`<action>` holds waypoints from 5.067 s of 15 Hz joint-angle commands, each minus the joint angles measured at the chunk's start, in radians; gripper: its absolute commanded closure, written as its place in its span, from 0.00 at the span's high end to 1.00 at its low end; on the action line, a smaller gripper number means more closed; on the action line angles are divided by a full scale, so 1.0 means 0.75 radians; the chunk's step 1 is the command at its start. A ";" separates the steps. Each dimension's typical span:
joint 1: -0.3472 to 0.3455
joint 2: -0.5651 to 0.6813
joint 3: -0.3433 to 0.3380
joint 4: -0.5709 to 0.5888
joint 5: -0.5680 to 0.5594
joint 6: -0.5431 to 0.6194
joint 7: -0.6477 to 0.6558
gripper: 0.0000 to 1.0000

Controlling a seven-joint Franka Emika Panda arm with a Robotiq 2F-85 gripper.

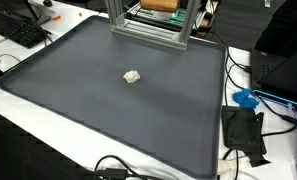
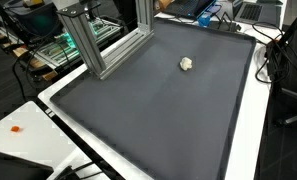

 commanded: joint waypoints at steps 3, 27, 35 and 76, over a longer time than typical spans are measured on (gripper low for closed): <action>0.013 0.185 -0.047 0.033 0.055 0.270 -0.042 0.34; -0.036 0.878 -0.080 0.366 -0.230 0.356 0.167 0.34; -0.027 0.974 -0.104 0.413 -0.249 0.377 0.197 0.34; -0.064 0.911 -0.091 0.371 -0.078 0.218 -0.189 0.34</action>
